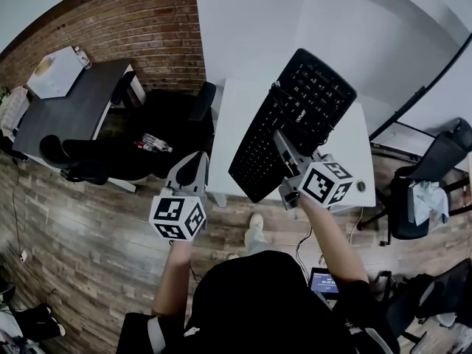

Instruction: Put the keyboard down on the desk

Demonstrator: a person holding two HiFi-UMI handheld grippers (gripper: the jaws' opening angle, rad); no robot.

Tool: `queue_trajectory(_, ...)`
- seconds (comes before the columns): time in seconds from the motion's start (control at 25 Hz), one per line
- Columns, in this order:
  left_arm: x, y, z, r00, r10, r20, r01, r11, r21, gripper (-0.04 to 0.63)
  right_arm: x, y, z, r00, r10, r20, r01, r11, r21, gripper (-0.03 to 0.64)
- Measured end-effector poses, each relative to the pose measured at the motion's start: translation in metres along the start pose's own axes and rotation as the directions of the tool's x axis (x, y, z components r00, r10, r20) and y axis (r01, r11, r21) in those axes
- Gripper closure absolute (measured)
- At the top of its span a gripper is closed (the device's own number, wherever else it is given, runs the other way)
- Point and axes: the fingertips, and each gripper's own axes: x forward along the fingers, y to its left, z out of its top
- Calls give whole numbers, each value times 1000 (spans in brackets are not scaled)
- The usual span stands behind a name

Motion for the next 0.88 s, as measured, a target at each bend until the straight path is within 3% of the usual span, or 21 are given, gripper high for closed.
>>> queue_trajectory(0.88,146,2,11,999,40,-9,-40,998,50,581,84,-134,58,1000,6,17,-8,995,98,520)
